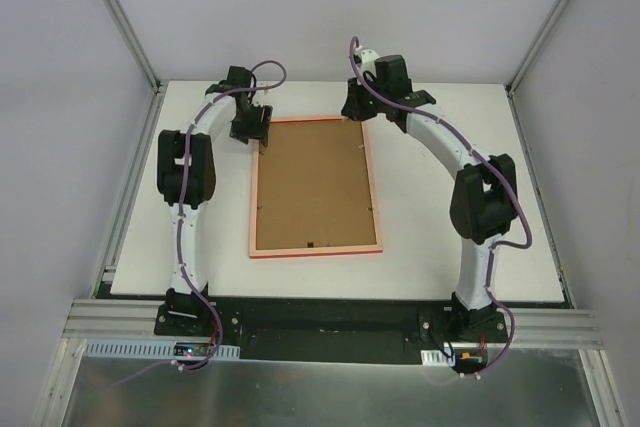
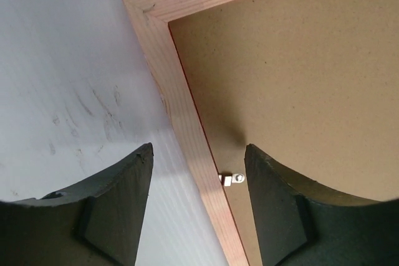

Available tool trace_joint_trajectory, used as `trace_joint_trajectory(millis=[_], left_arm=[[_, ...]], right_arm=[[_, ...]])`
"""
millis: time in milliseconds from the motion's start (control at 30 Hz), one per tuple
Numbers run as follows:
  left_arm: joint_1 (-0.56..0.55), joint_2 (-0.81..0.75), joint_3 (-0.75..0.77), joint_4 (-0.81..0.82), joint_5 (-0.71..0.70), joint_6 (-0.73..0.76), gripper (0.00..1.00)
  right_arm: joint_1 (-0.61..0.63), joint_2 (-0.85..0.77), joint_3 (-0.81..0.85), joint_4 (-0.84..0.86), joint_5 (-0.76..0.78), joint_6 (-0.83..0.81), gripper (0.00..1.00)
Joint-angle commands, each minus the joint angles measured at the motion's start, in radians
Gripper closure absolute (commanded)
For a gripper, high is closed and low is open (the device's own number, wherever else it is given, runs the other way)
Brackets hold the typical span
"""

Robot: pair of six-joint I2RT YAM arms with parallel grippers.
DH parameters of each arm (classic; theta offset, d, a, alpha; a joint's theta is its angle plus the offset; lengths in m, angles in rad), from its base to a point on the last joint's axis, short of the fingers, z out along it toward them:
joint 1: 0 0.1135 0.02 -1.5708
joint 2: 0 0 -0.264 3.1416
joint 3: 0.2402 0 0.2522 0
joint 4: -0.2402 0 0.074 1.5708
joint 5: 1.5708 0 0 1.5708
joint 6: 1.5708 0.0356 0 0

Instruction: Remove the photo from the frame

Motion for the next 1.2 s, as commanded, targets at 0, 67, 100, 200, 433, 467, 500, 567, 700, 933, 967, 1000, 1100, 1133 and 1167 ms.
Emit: trace_joint_trajectory(millis=[0,67,100,200,433,467,500,567,700,933,967,1000,1100,1133,1167], left_arm=[[0.001,0.026,0.053,-0.012,0.000,-0.012,0.44],[0.001,0.040,0.053,-0.010,0.000,-0.013,0.48],[0.001,0.045,0.055,-0.012,0.001,-0.019,0.50],[0.001,0.053,0.063,-0.018,0.011,-0.027,0.54],[-0.005,0.027,0.008,-0.024,0.050,-0.087,0.76],[-0.008,0.022,-0.005,-0.024,0.054,-0.095,0.79],[-0.011,0.017,-0.017,-0.025,0.057,-0.107,0.81],[-0.019,0.010,-0.045,-0.027,0.058,-0.131,0.84],[-0.030,-0.004,-0.091,-0.028,0.063,-0.191,0.83],[-0.048,-0.039,-0.140,-0.030,0.074,-0.243,0.84],[-0.050,-0.042,-0.144,-0.028,0.071,-0.248,0.84],[-0.050,-0.046,-0.149,-0.028,0.071,-0.248,0.84],[-0.051,-0.052,-0.154,-0.028,0.063,-0.251,0.84],[-0.050,-0.052,-0.158,-0.028,0.063,-0.251,0.84],[-0.050,-0.052,-0.158,-0.028,0.063,-0.253,0.84]], right_arm=[[0.011,0.086,0.127,-0.018,-0.036,0.039,0.99],[0.015,0.124,0.165,-0.012,-0.040,0.036,0.99],[0.017,0.143,0.185,-0.012,-0.042,0.036,0.99],[0.027,0.192,0.243,-0.006,-0.033,0.034,0.99],[0.046,0.285,0.339,0.004,0.035,0.034,0.99],[0.049,0.296,0.349,0.002,0.045,0.034,0.99],[0.052,0.308,0.359,0.004,0.062,0.034,0.99],[0.064,0.333,0.379,0.000,0.091,0.031,0.99],[0.083,0.377,0.425,-0.001,0.127,0.048,0.99],[0.112,0.454,0.507,-0.009,0.160,0.040,0.99],[0.115,0.466,0.521,-0.012,0.165,0.040,0.99],[0.119,0.476,0.530,-0.013,0.165,0.042,0.99],[0.129,0.496,0.558,-0.021,0.161,0.049,0.99],[0.132,0.502,0.567,-0.024,0.159,0.054,0.99],[0.135,0.506,0.576,-0.026,0.162,0.054,0.99]])
